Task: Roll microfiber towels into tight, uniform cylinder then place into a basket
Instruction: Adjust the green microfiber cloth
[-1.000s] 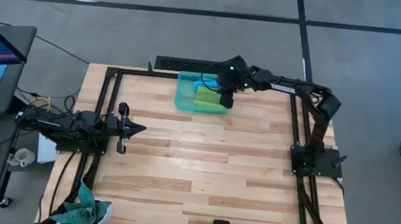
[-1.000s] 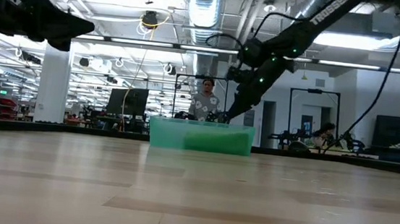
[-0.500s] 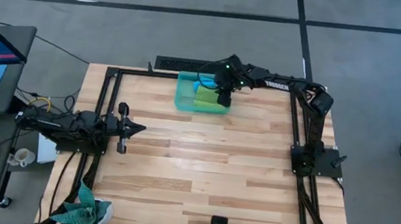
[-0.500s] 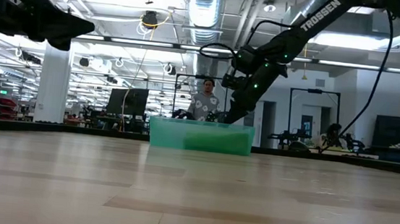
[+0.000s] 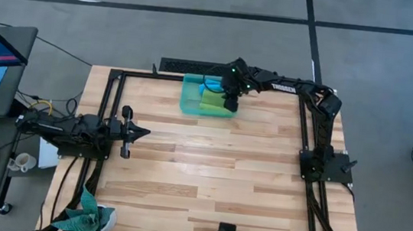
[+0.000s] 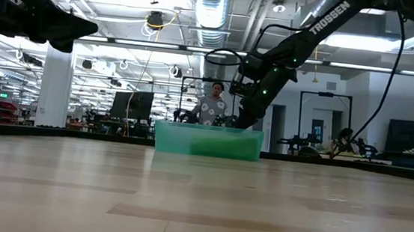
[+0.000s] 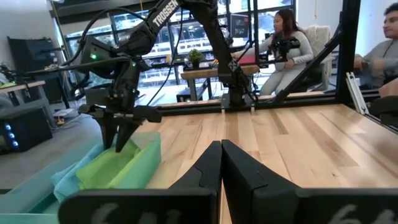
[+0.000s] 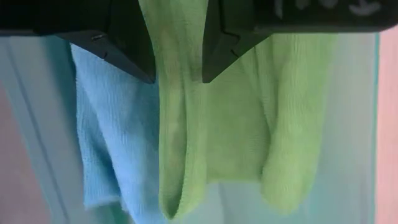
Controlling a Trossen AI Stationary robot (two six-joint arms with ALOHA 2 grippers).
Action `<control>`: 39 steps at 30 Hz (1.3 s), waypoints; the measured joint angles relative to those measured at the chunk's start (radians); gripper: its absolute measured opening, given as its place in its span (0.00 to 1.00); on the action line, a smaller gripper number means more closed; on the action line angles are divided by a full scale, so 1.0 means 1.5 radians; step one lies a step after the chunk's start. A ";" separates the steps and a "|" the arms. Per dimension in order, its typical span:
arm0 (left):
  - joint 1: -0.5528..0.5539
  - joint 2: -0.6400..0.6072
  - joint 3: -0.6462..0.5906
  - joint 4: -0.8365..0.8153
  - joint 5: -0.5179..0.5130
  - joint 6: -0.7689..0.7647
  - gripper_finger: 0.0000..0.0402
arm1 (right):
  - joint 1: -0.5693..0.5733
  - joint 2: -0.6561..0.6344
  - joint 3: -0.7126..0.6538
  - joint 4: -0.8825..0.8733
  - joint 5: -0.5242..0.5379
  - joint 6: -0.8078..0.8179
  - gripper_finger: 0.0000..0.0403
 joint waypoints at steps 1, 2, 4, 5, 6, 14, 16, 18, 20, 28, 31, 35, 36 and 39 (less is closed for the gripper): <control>0.000 0.000 0.000 0.000 0.000 0.000 0.00 | -0.001 0.002 0.000 -0.007 0.000 0.001 0.38; 0.000 0.000 0.000 0.000 0.000 0.000 0.00 | -0.001 0.008 0.000 -0.007 0.001 0.001 0.38; 0.000 0.000 0.000 0.000 0.000 0.000 0.00 | -0.004 0.020 0.000 -0.017 0.000 0.004 0.38; 0.000 0.000 0.000 0.000 0.000 0.000 0.00 | -0.004 0.022 -0.001 -0.023 0.002 0.005 0.38; 0.000 0.000 0.000 0.000 0.000 0.000 0.00 | -0.003 0.023 -0.001 -0.023 0.001 0.005 0.38; 0.000 0.000 0.000 0.000 0.000 -0.001 0.00 | 0.015 0.024 0.000 -0.028 0.001 -0.001 0.28; 0.000 0.000 0.000 0.000 0.000 -0.001 0.00 | 0.015 0.023 0.000 -0.037 0.001 -0.002 0.26; 0.000 0.000 0.000 0.000 0.000 -0.001 0.00 | 0.017 0.019 0.000 -0.046 0.001 -0.006 0.25; 0.000 0.000 0.000 0.000 -0.001 0.000 0.00 | 0.021 0.016 0.000 -0.051 0.001 -0.006 0.24; 0.000 0.000 0.000 0.000 -0.002 0.001 0.00 | 0.038 -0.023 0.001 -0.091 -0.005 -0.006 0.20; 0.000 0.000 0.000 0.000 -0.003 0.001 0.00 | 0.045 -0.033 -0.001 -0.127 -0.033 -0.006 0.18; 0.000 0.000 0.000 0.000 -0.003 0.001 0.00 | 0.059 -0.033 0.000 -0.140 -0.037 -0.006 0.17; 0.000 0.000 0.000 0.000 -0.003 0.002 0.00 | 0.063 -0.034 0.000 -0.139 -0.037 -0.006 0.17; 0.000 0.000 0.000 0.000 -0.003 0.000 0.00 | 0.072 -0.034 0.000 -0.137 -0.036 -0.006 0.16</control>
